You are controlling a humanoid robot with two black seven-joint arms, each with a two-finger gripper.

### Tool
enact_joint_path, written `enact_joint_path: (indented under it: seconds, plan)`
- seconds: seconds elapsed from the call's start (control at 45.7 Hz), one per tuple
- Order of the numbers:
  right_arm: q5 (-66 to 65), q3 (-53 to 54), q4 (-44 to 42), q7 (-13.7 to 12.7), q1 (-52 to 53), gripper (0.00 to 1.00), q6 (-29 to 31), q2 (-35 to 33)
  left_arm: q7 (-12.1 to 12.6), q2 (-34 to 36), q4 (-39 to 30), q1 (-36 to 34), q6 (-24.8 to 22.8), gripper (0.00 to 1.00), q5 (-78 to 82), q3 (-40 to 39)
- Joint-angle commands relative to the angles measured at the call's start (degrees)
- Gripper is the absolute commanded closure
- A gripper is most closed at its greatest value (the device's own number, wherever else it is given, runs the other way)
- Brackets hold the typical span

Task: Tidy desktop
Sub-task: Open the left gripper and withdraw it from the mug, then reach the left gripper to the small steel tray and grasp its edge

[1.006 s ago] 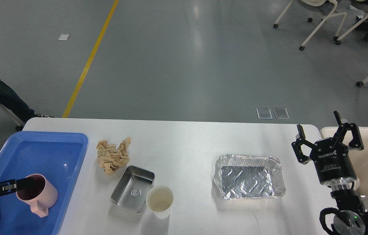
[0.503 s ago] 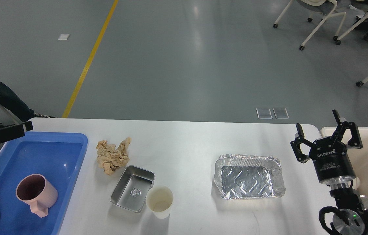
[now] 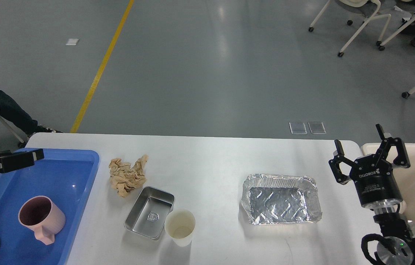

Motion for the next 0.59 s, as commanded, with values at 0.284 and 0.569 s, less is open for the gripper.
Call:
enact_joint_path:
  seconds: [0.284, 0.569]
  plan:
    - [0.09, 0.18, 0.26, 0.0, -0.55, 0.0, 0.09, 0.1, 13.13, -26.3, 4.98, -5.01, -5.71, 0.04, 9.31, 4.63]
    - [0.0, 0.27, 0.26, 0.0, -0.55, 0.0, 0.09, 0.01, 13.22, -34.22, 10.79, -5.01, -5.62, 0.04, 11.15, 8.68]
